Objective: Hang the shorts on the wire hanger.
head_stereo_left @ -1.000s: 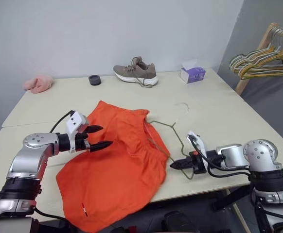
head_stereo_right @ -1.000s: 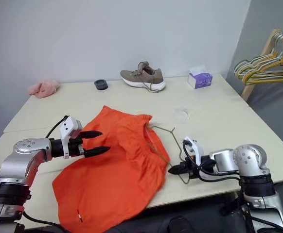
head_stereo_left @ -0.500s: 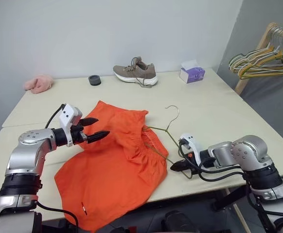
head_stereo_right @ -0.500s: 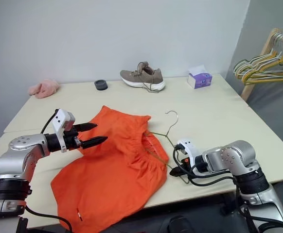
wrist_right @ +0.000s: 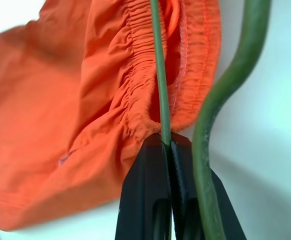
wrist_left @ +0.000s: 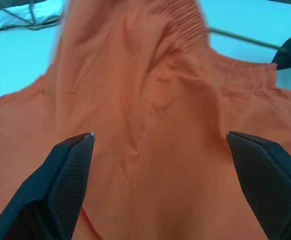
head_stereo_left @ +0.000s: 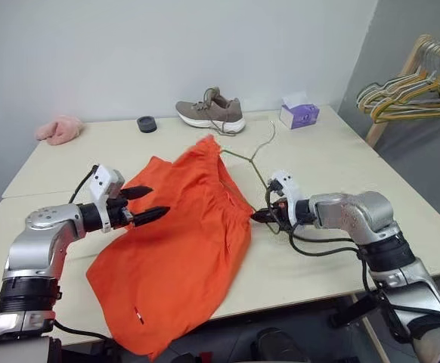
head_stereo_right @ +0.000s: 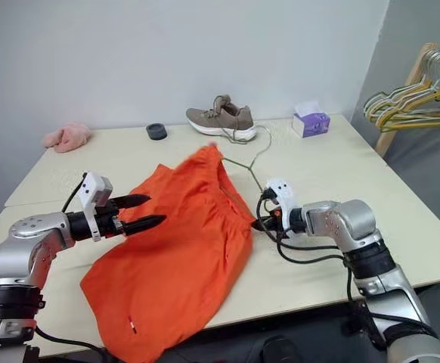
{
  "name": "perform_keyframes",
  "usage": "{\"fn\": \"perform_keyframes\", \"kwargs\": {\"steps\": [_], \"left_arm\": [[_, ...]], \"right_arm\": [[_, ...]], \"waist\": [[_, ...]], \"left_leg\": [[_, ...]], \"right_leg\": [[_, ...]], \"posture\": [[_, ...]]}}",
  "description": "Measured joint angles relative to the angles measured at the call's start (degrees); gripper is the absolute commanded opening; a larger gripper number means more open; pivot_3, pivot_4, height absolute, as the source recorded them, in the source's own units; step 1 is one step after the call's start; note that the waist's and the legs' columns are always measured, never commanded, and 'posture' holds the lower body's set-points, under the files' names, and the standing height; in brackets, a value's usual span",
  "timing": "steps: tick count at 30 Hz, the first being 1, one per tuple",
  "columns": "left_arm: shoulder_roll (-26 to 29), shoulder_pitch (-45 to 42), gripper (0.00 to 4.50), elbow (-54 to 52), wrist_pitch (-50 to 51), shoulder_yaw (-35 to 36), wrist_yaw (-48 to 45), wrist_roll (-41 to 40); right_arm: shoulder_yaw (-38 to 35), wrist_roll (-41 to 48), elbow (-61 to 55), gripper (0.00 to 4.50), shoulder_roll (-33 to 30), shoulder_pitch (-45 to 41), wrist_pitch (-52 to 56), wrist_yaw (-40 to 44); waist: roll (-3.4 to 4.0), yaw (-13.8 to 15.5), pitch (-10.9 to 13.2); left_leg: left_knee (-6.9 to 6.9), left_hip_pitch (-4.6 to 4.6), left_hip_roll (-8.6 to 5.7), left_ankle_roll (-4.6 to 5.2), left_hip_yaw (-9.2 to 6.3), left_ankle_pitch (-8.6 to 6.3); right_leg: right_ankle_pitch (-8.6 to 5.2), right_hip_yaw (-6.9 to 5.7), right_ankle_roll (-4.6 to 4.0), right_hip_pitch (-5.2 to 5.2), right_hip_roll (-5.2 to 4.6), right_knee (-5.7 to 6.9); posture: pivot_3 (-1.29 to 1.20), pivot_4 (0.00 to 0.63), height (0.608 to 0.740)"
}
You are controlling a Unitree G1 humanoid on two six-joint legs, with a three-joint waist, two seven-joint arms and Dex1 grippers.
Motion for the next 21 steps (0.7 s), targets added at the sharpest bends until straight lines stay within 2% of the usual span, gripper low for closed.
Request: {"fn": "perform_keyframes", "kwargs": {"steps": [2, 5, 9, 13, 16, 21], "left_arm": [[0.3, 0.7, 4.46, -0.6, 0.1, 0.3, 0.0, -0.2], [0.4, 1.3, 4.46, -0.7, 0.9, 0.4, -0.1, -0.3], [0.6, 1.3, 4.46, -1.6, 1.0, 0.4, -0.2, -0.5], [0.7, 1.3, 4.46, -1.9, 1.1, 0.4, -0.5, -0.5], [0.7, 1.2, 4.46, -1.9, 1.2, 0.4, -0.8, -0.5], [0.8, 1.2, 4.46, -1.9, 1.5, 0.4, -0.6, -0.6]], "right_arm": [[6.1, -6.2, -5.2, 0.0, -5.6, 3.0, -8.7, 4.1], [11.0, -11.8, -7.1, 0.0, -8.9, 5.2, -14.5, 8.1], [11.0, -12.5, -4.0, 0.0, -5.8, 4.1, -10.4, 8.9], [7.9, -12.0, 1.6, 0.0, -0.8, -0.2, -7.0, 8.4], [5.7, -13.0, 3.3, 0.0, 1.4, -3.6, -8.9, 8.3], [5.4, -16.5, 4.5, 0.0, 2.5, -4.1, -15.1, 8.4]], "waist": [[0.0, 0.4, 0.0], [0.0, 0.5, 0.0], [-0.02, 0.1, 0.0], [0.01, 0.1, 0.0], [0.0, 0.2, 0.0], [0.01, 0.5, 0.0]], "left_leg": [[-0.01, 0.01, -0.01, 0.0, 0.0, 0.0], [0.01, 0.02, 0.0, -0.01, 0.0, 0.0], [0.03, 0.16, 0.05, -0.04, 0.01, 0.03], [0.02, 0.18, 0.07, -0.03, -0.05, 0.06], [0.0, 0.14, 0.07, -0.04, -0.13, 0.06], [-0.02, 0.03, 0.03, -0.04, -0.13, 0.06]], "right_leg": [[-0.01, -0.01, 0.02, 0.0, 0.0, -0.03], [-0.02, 0.0, 0.02, 0.01, 0.0, -0.01], [0.04, 0.01, -0.07, 0.07, 0.0, 0.04], [0.06, -0.01, -0.1, 0.07, 0.01, 0.09], [0.06, -0.01, -0.1, 0.07, 0.0, 0.06], [0.05, -0.05, -0.09, 0.01, -0.08, 0.02]], "posture": [[-0.27, 0.0, 0.74], [-0.27, 0.0, 0.74], [-0.27, 0.0, 0.74], [-0.28, 0.0, 0.74], [-0.28, 0.0, 0.74], [-0.27, 0.0, 0.74]]}}
